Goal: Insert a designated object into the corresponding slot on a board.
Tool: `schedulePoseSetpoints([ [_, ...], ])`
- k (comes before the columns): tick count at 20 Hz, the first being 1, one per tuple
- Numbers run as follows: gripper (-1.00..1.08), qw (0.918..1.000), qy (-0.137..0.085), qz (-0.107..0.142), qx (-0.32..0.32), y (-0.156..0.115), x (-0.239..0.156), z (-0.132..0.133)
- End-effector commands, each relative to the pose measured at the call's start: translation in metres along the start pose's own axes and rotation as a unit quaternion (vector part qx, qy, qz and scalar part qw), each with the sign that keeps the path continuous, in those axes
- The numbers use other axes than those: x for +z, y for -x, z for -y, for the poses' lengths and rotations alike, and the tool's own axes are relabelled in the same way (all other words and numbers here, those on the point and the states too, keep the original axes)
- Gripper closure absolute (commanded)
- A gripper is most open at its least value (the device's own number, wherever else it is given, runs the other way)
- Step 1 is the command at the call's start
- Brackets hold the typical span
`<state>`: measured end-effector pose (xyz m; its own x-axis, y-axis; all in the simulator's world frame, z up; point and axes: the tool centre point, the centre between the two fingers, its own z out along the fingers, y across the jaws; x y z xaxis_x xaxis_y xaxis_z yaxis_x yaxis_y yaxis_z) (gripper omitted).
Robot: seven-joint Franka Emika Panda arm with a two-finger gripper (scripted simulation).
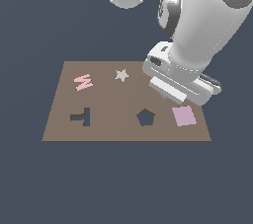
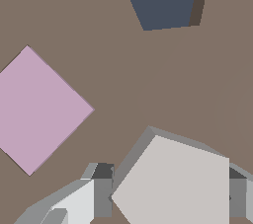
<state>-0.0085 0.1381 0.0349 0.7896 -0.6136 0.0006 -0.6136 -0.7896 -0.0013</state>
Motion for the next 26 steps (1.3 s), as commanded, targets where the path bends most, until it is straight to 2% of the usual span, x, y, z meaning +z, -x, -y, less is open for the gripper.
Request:
schedulePoseSetpoints([
  [1, 1.08, 0.9985, 0.000, 0.000, 0.054, -0.007, -0.001, 0.006],
  [4, 1.08, 0.9931, 0.000, 0.000, 0.118, -0.017, -0.001, 0.012],
  [7, 1.08, 0.9834, 0.000, 0.000, 0.181, -0.027, -0.002, 0.017],
  [12, 1.08, 0.9579, 0.000, 0.000, 0.287, -0.046, -0.003, 0.022],
  [17, 1.08, 0.9204, 0.000, 0.000, 0.391, -0.066, -0.004, 0.022],
  [26, 1.08, 0.8392, 0.000, 0.000, 0.544, -0.097, -0.005, 0.013],
])
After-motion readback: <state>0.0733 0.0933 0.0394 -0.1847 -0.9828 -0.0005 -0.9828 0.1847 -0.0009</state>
